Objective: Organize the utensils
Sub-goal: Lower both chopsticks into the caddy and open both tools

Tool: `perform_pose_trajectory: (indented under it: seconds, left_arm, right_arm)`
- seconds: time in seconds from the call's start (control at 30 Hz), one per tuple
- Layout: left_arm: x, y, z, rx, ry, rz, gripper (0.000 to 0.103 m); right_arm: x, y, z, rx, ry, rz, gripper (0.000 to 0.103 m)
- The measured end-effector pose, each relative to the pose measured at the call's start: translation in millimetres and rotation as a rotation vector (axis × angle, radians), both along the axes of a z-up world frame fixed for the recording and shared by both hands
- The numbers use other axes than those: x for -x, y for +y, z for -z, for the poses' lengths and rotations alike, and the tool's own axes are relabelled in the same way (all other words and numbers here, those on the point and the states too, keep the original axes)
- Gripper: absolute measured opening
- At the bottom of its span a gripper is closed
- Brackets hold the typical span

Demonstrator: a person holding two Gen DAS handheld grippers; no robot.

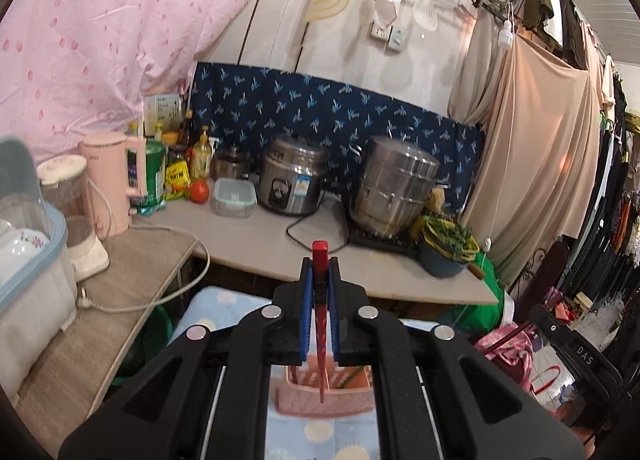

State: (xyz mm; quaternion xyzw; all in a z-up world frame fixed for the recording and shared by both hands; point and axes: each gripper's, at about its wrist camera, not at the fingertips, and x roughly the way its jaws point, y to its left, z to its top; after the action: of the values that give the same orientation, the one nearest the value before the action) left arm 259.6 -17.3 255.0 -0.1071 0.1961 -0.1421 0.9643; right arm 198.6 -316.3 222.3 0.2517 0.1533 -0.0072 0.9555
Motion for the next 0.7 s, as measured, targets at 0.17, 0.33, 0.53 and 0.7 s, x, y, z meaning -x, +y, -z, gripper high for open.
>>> perform_pose_trajectory:
  seconds: [0.17,0.33,0.53,0.7]
  left_arm:
    - [-23,-5,2,0.003,-0.057,-0.033,0.007]
    - [-51,-9,30,0.023,-0.001,-0.032,0.007]
    - [-70,-16,70,0.004,0.074,-0.026,0.007]
    - [-80,-18,89,0.0,0.119,-0.011,0.007]
  right_arm:
    - [-34,2,7,-0.015,0.002,0.013,0.007]
    - [-64,12,32,0.007,0.065,0.0,0.007]
    - [-83,14,69,0.014,0.147,-0.009,0.007]
    - [-94,17,89,0.026,0.195,-0.023,0.007]
